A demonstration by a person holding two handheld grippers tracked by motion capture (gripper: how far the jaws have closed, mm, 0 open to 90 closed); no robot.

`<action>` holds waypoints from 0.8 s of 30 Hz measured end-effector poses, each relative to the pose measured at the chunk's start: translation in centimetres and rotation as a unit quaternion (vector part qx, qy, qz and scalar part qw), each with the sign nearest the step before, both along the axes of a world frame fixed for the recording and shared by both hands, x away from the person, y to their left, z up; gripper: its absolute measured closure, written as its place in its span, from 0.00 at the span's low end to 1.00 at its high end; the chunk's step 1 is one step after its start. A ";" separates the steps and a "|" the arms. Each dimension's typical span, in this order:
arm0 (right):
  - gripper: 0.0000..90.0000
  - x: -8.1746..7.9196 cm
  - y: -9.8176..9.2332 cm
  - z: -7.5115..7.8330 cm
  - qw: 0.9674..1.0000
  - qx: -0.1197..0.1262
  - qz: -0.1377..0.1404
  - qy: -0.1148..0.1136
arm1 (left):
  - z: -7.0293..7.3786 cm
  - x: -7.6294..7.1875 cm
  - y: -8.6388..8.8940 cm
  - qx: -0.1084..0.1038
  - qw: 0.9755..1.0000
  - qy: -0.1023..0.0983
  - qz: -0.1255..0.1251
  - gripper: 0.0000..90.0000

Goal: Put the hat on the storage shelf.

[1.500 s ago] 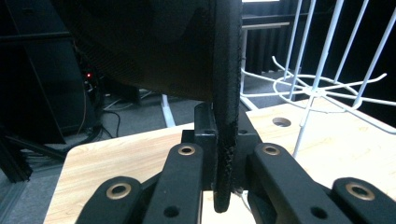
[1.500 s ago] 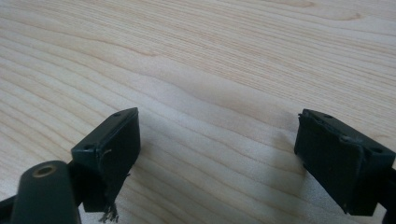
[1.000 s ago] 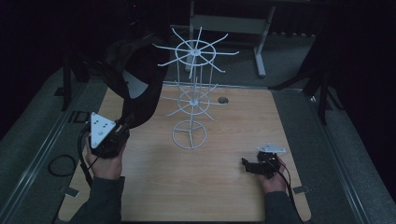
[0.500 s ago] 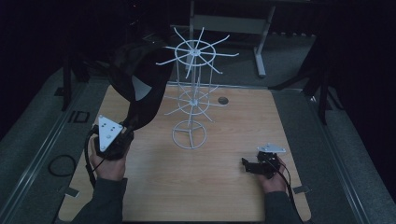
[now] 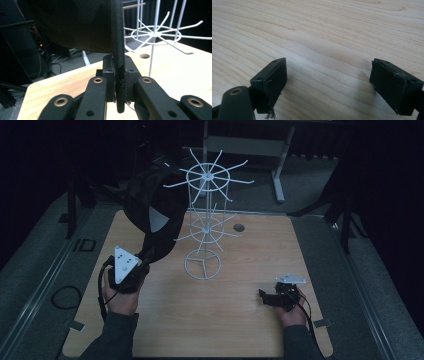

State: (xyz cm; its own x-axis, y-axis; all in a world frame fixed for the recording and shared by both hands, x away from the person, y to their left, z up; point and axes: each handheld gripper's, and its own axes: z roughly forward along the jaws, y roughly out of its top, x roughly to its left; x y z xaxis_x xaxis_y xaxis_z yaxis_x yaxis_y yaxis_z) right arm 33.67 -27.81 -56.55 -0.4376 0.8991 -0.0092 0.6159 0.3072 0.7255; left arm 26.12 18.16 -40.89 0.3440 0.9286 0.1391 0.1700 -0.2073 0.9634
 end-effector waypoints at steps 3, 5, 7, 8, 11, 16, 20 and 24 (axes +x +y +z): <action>0.16 0.0 0.0 0.0 1.000 -0.001 0.001 0.000 | 0.0 0.0 0.0 -0.001 1.000 -0.001 -0.004 0.86; 0.16 0.0 0.0 0.0 1.000 -0.001 0.000 -0.001 | 0.1 0.0 0.0 -0.007 1.000 -0.002 -0.011 0.78; 0.16 0.0 0.0 0.0 1.000 -0.001 0.000 0.000 | 0.2 0.0 0.1 -0.015 1.000 -0.002 -0.016 0.72; 0.16 0.0 0.0 0.0 1.000 -0.001 0.000 -0.001 | 0.2 0.0 0.1 -0.017 1.000 0.001 -0.018 0.67; 0.16 0.0 0.0 0.0 1.000 -0.001 0.000 -0.001 | 0.3 0.0 0.2 -0.025 0.999 0.005 -0.019 0.53; 0.16 0.0 0.0 0.0 1.000 -0.001 0.000 -0.001 | 0.6 -0.2 0.5 -0.045 0.999 -0.003 -0.018 0.36; 0.16 0.0 0.0 0.0 1.000 -0.001 0.000 0.000 | 1.0 -0.3 0.8 -0.056 0.998 -0.001 -0.025 0.28; 0.16 0.0 0.0 0.0 1.000 -0.001 0.000 0.000 | 1.1 -0.5 0.8 -0.060 0.998 0.000 -0.028 0.23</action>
